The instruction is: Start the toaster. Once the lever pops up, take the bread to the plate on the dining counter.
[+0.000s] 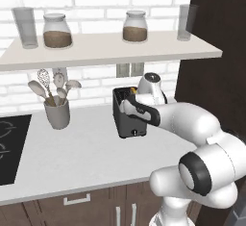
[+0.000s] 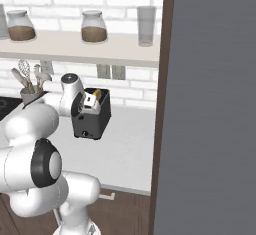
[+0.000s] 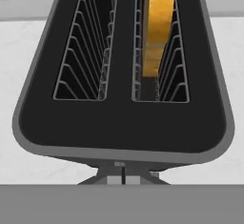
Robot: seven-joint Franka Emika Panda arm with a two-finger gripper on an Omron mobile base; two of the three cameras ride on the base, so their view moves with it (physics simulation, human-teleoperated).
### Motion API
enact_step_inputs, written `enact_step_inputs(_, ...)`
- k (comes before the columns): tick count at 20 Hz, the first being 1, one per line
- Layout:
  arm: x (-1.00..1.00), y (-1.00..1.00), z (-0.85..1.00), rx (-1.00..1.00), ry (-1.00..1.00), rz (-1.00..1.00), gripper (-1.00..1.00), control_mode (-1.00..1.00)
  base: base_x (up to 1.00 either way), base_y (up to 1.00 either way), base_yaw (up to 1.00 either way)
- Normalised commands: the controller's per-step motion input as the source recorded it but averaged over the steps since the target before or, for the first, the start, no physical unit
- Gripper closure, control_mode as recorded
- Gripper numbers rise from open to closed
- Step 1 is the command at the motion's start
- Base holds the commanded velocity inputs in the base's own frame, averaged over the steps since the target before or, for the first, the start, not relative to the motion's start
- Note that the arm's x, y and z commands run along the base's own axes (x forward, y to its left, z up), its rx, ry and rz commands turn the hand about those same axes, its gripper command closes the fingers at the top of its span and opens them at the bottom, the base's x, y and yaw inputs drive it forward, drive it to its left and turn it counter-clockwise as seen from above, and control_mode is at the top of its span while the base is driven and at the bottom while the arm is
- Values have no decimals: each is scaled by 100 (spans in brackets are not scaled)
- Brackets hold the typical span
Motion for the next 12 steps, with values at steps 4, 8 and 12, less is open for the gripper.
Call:
enact_step_inputs(4, -28, 4, -25, 0, -12, 0, 100, -100, 0, 0, 0)
enact_step_inputs(8, -30, 0, -2, 0, -12, 0, 100, -100, 0, 0, 0)
enact_step_inputs(12, 3, 0, -1, 0, 0, 0, 100, -100, 0, 0, 0)
